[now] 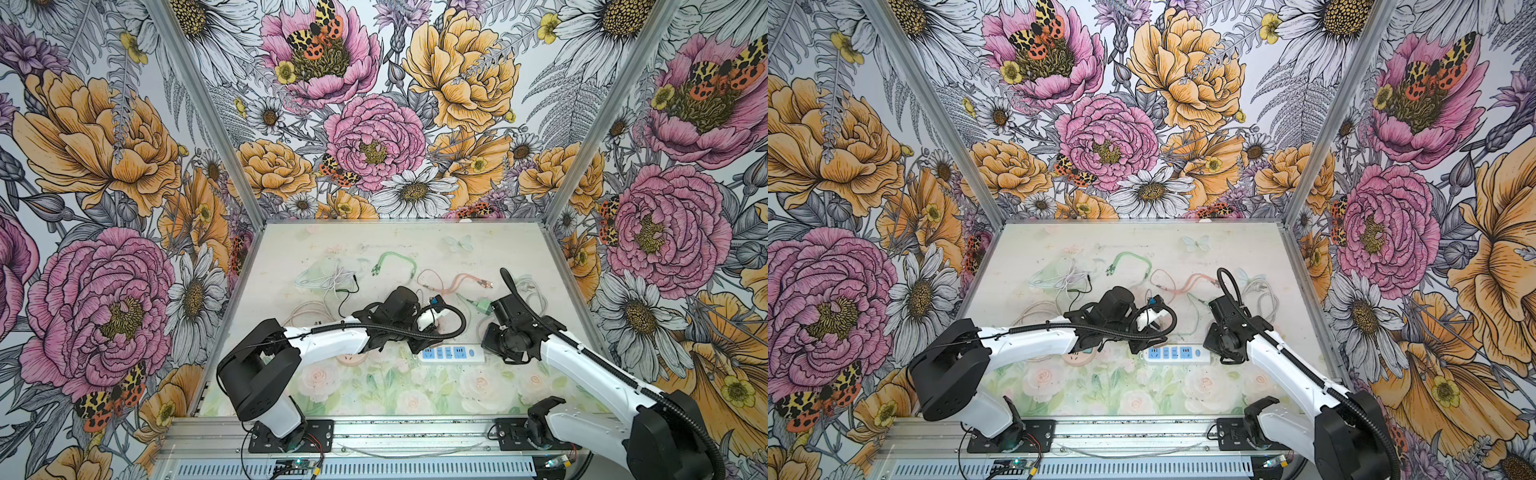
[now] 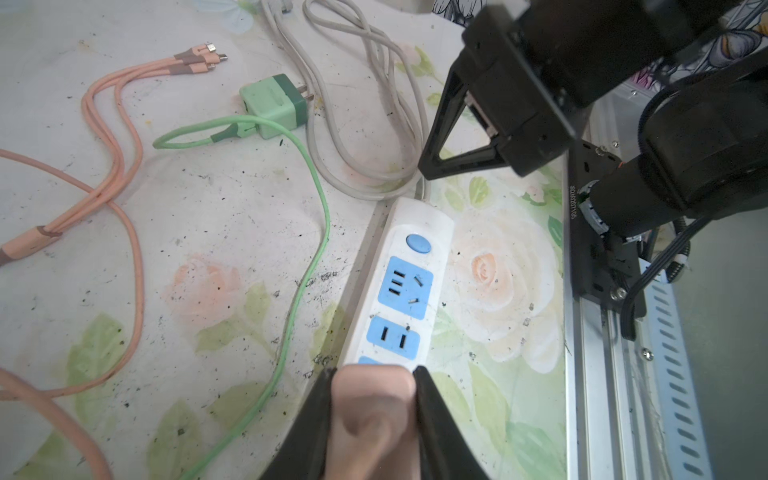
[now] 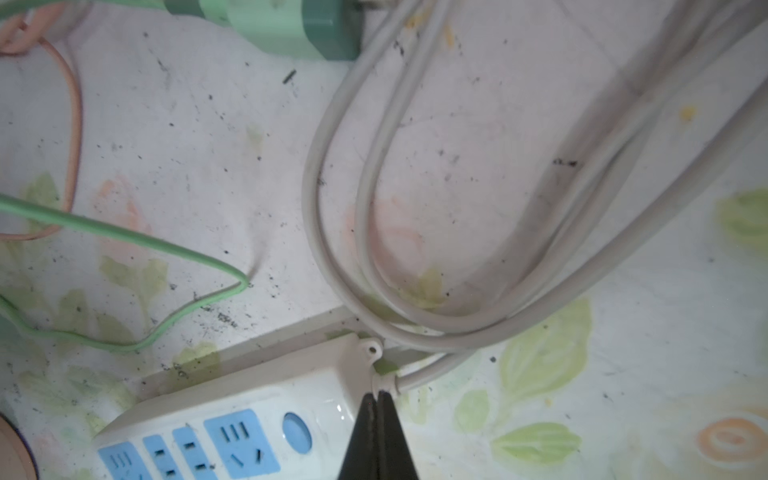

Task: Insert the plug

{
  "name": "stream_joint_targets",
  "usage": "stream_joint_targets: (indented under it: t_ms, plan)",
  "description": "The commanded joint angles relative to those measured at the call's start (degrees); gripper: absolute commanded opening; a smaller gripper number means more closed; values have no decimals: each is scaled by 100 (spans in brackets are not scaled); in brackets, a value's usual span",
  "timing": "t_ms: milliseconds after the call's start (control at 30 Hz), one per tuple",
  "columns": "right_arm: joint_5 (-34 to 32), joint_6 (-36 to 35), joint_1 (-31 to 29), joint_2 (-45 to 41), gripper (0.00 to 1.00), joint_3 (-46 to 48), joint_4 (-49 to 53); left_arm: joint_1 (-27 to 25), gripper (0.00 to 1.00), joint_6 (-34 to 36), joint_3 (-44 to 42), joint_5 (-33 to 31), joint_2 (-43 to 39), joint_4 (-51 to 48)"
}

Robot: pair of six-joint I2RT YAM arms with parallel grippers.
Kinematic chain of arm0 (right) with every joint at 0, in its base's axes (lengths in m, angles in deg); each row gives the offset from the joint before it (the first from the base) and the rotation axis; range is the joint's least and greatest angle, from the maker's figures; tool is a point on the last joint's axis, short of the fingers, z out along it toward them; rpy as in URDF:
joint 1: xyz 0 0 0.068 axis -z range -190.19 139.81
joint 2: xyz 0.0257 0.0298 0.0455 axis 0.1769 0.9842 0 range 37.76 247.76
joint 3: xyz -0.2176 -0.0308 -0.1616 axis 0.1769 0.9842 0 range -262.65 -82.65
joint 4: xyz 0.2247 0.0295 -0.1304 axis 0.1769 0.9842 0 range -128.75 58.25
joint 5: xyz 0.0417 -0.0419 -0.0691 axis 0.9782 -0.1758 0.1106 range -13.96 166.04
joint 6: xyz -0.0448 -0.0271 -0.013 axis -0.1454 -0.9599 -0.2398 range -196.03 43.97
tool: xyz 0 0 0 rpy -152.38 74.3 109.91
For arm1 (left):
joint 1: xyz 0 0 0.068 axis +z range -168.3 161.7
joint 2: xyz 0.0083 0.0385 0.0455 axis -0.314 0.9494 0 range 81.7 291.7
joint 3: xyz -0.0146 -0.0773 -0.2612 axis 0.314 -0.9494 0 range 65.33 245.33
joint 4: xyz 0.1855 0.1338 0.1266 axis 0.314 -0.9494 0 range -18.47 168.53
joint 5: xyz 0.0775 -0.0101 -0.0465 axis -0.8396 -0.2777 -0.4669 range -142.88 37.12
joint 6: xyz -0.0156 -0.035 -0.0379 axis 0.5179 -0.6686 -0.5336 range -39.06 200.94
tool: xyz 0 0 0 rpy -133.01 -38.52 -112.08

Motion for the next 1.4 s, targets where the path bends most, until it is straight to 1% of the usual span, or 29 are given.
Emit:
stream_joint_targets:
  t_ms: [0, 133, 233, 300, 400, 567, 667, 867, 1100, 1367]
  plan:
    - [-102, -448, 60, -25, 2, -288, -90, -18, 22, 247, -77, -206, 82, 300]
    - [29, -551, 91, 176, 2, -394, -107, -32, 22, 321, -158, -283, 17, 310]
    - [-36, -540, 107, 241, 2, -430, -133, -28, 22, 300, -245, -377, -31, 384]
    - [-43, -528, 107, 233, 2, -461, -192, -19, 19, 267, -312, -405, -49, 448]
    - [10, -535, 110, 211, 4, -484, -286, -19, 18, 282, -390, -434, -82, 457]
    - [67, -530, 111, 173, 6, -461, -389, -19, 18, 319, -463, -296, -84, 449]
    - [112, -502, 115, 188, 6, -441, -420, -17, 18, 325, -519, -262, -97, 449]
    - [136, -400, 121, 219, 6, -399, -502, -17, 18, 347, -599, 8, -124, 442]
    - [155, -352, 122, 276, 6, -370, -582, -12, 19, 442, -760, -48, -242, 282]
    - [195, -317, 120, 285, 6, -359, -646, -47, 22, 555, -788, -117, -68, 215]
